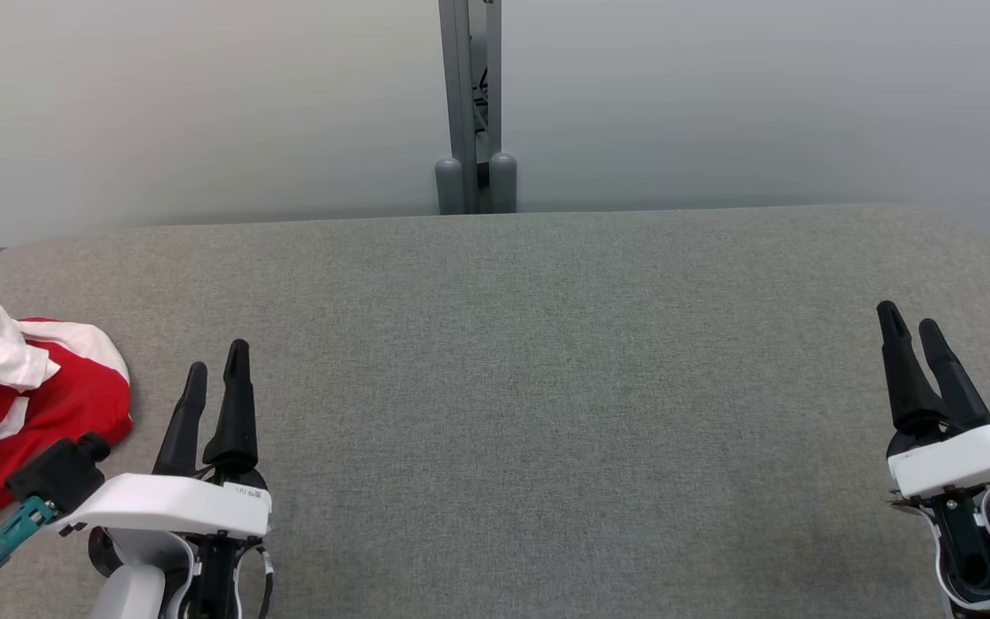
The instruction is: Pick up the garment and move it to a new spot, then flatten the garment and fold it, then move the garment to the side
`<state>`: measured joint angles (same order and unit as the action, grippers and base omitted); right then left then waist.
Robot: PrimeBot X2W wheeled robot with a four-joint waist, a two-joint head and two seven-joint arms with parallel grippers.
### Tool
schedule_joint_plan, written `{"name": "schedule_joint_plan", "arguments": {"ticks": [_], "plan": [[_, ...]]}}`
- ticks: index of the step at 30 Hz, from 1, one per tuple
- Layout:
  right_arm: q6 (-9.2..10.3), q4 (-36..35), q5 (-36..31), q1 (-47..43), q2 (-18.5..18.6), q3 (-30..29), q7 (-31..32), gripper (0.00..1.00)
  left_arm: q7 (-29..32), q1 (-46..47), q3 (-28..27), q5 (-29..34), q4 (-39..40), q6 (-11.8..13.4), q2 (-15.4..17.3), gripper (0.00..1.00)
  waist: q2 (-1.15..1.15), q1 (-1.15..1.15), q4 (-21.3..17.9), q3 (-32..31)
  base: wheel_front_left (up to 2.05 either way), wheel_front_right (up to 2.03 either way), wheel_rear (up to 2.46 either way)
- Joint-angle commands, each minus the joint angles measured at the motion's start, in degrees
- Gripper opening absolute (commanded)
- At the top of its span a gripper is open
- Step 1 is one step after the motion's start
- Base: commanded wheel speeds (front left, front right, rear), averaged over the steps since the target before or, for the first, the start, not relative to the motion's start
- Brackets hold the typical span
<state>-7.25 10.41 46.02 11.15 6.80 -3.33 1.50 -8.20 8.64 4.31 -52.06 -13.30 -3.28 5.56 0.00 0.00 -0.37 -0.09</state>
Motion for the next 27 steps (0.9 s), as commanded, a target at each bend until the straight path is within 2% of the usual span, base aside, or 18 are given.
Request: {"name": "schedule_joint_plan", "arguments": {"ticks": [1,15,27], "plan": [[-0.25,-1.4,-3.3,0.3,0.8,0.5,-1.0,1.00,-0.5,1.6,0.6,3.5,0.8,0.8,1.1,1.00,0.00,0.00,0.0,0.0,0.00,0.00,0.00],[-0.29,0.2,-15.7,-1.7,0.3,3.1,-4.9,1.00,-2.1,1.1,2.2,15.7,-1.6,4.0,2.8,1.00,0.00,0.00,-0.8,-0.4,0.00,0.00,0.00],[-0.31,1.5,-23.6,-2.6,-0.1,4.0,-7.4,1.00,-3.1,0.2,2.8,22.3,-2.9,6.1,3.4,1.00,0.00,0.00,-1.2,-0.6,0.00,0.00,0.00]]}}
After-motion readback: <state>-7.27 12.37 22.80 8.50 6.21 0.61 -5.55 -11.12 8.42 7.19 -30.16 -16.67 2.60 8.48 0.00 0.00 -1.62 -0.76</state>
